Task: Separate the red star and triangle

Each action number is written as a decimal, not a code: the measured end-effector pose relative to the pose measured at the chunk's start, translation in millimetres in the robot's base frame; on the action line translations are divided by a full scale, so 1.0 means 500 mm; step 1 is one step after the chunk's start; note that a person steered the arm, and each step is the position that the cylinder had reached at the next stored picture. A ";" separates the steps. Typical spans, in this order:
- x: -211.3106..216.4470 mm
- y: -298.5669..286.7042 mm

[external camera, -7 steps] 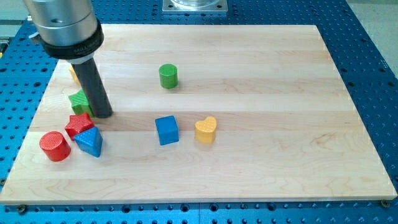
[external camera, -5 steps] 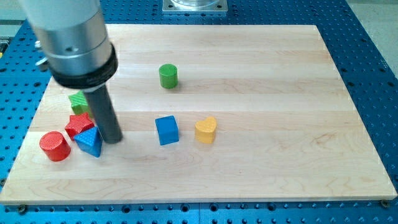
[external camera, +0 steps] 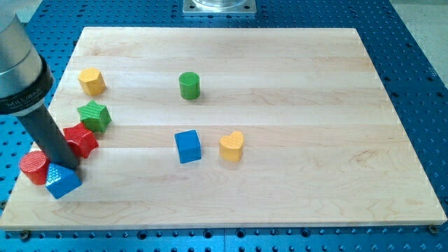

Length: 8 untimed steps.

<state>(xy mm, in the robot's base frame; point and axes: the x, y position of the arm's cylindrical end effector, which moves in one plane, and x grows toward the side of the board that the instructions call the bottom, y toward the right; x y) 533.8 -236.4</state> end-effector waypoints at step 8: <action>0.070 -0.136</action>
<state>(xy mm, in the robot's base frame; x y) 569.0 -304.6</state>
